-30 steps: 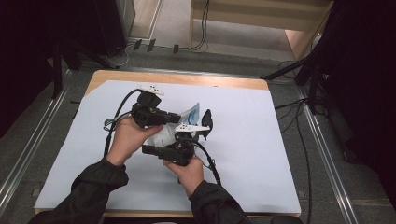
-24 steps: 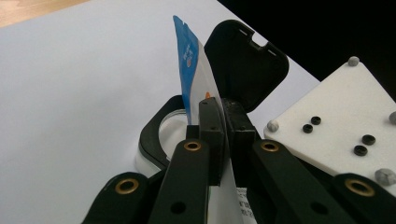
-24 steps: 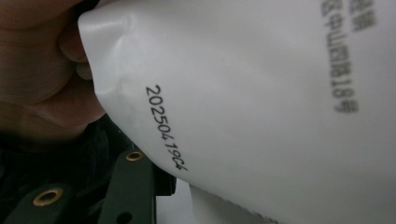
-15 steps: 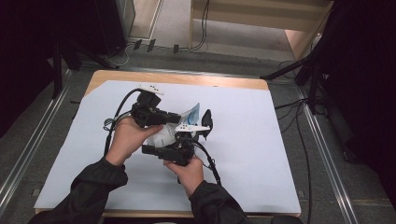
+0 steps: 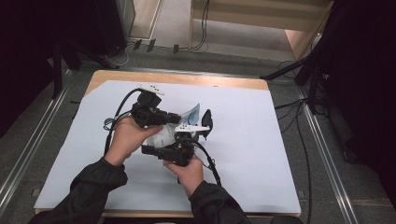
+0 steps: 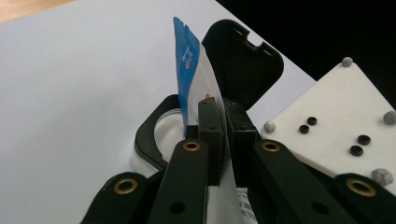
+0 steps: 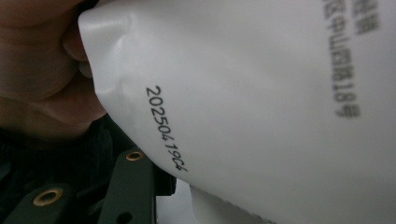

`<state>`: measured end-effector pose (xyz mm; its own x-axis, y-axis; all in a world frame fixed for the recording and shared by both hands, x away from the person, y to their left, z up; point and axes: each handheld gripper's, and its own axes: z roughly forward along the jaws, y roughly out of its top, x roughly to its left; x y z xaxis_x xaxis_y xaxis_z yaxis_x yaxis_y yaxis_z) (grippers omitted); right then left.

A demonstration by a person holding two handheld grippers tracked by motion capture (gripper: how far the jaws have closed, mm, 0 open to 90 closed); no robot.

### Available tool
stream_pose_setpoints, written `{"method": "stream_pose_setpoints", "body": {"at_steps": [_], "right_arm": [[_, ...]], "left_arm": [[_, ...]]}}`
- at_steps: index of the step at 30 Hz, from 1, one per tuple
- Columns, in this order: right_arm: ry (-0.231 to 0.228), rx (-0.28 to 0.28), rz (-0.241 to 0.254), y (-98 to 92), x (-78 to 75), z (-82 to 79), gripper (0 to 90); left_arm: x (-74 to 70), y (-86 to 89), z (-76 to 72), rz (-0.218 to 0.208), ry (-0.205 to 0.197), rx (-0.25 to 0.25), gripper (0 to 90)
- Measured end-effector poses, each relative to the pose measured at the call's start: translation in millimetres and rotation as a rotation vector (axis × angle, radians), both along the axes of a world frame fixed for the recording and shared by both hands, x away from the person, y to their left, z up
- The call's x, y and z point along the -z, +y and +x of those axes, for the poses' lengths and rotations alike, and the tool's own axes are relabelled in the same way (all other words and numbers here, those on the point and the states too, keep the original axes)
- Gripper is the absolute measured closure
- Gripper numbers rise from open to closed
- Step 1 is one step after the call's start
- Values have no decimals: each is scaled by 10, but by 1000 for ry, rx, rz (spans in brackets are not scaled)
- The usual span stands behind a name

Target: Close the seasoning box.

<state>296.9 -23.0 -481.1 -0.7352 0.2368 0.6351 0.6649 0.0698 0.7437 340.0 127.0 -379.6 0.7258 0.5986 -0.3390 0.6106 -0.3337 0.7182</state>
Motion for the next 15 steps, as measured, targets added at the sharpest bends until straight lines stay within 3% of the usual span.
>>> {"method": "stream_pose_setpoints", "body": {"at_steps": [6,10,15], "right_arm": [[-15,3,-36,24,42,-9,570],[-41,7,-66,47,63,-21,570],[-79,15,-107,69,81,-31,570]], "left_arm": [[45,51,1,17,19,2,878],[84,103,12,1,54,12,866],[102,147,8,6,67,13,859]]}}
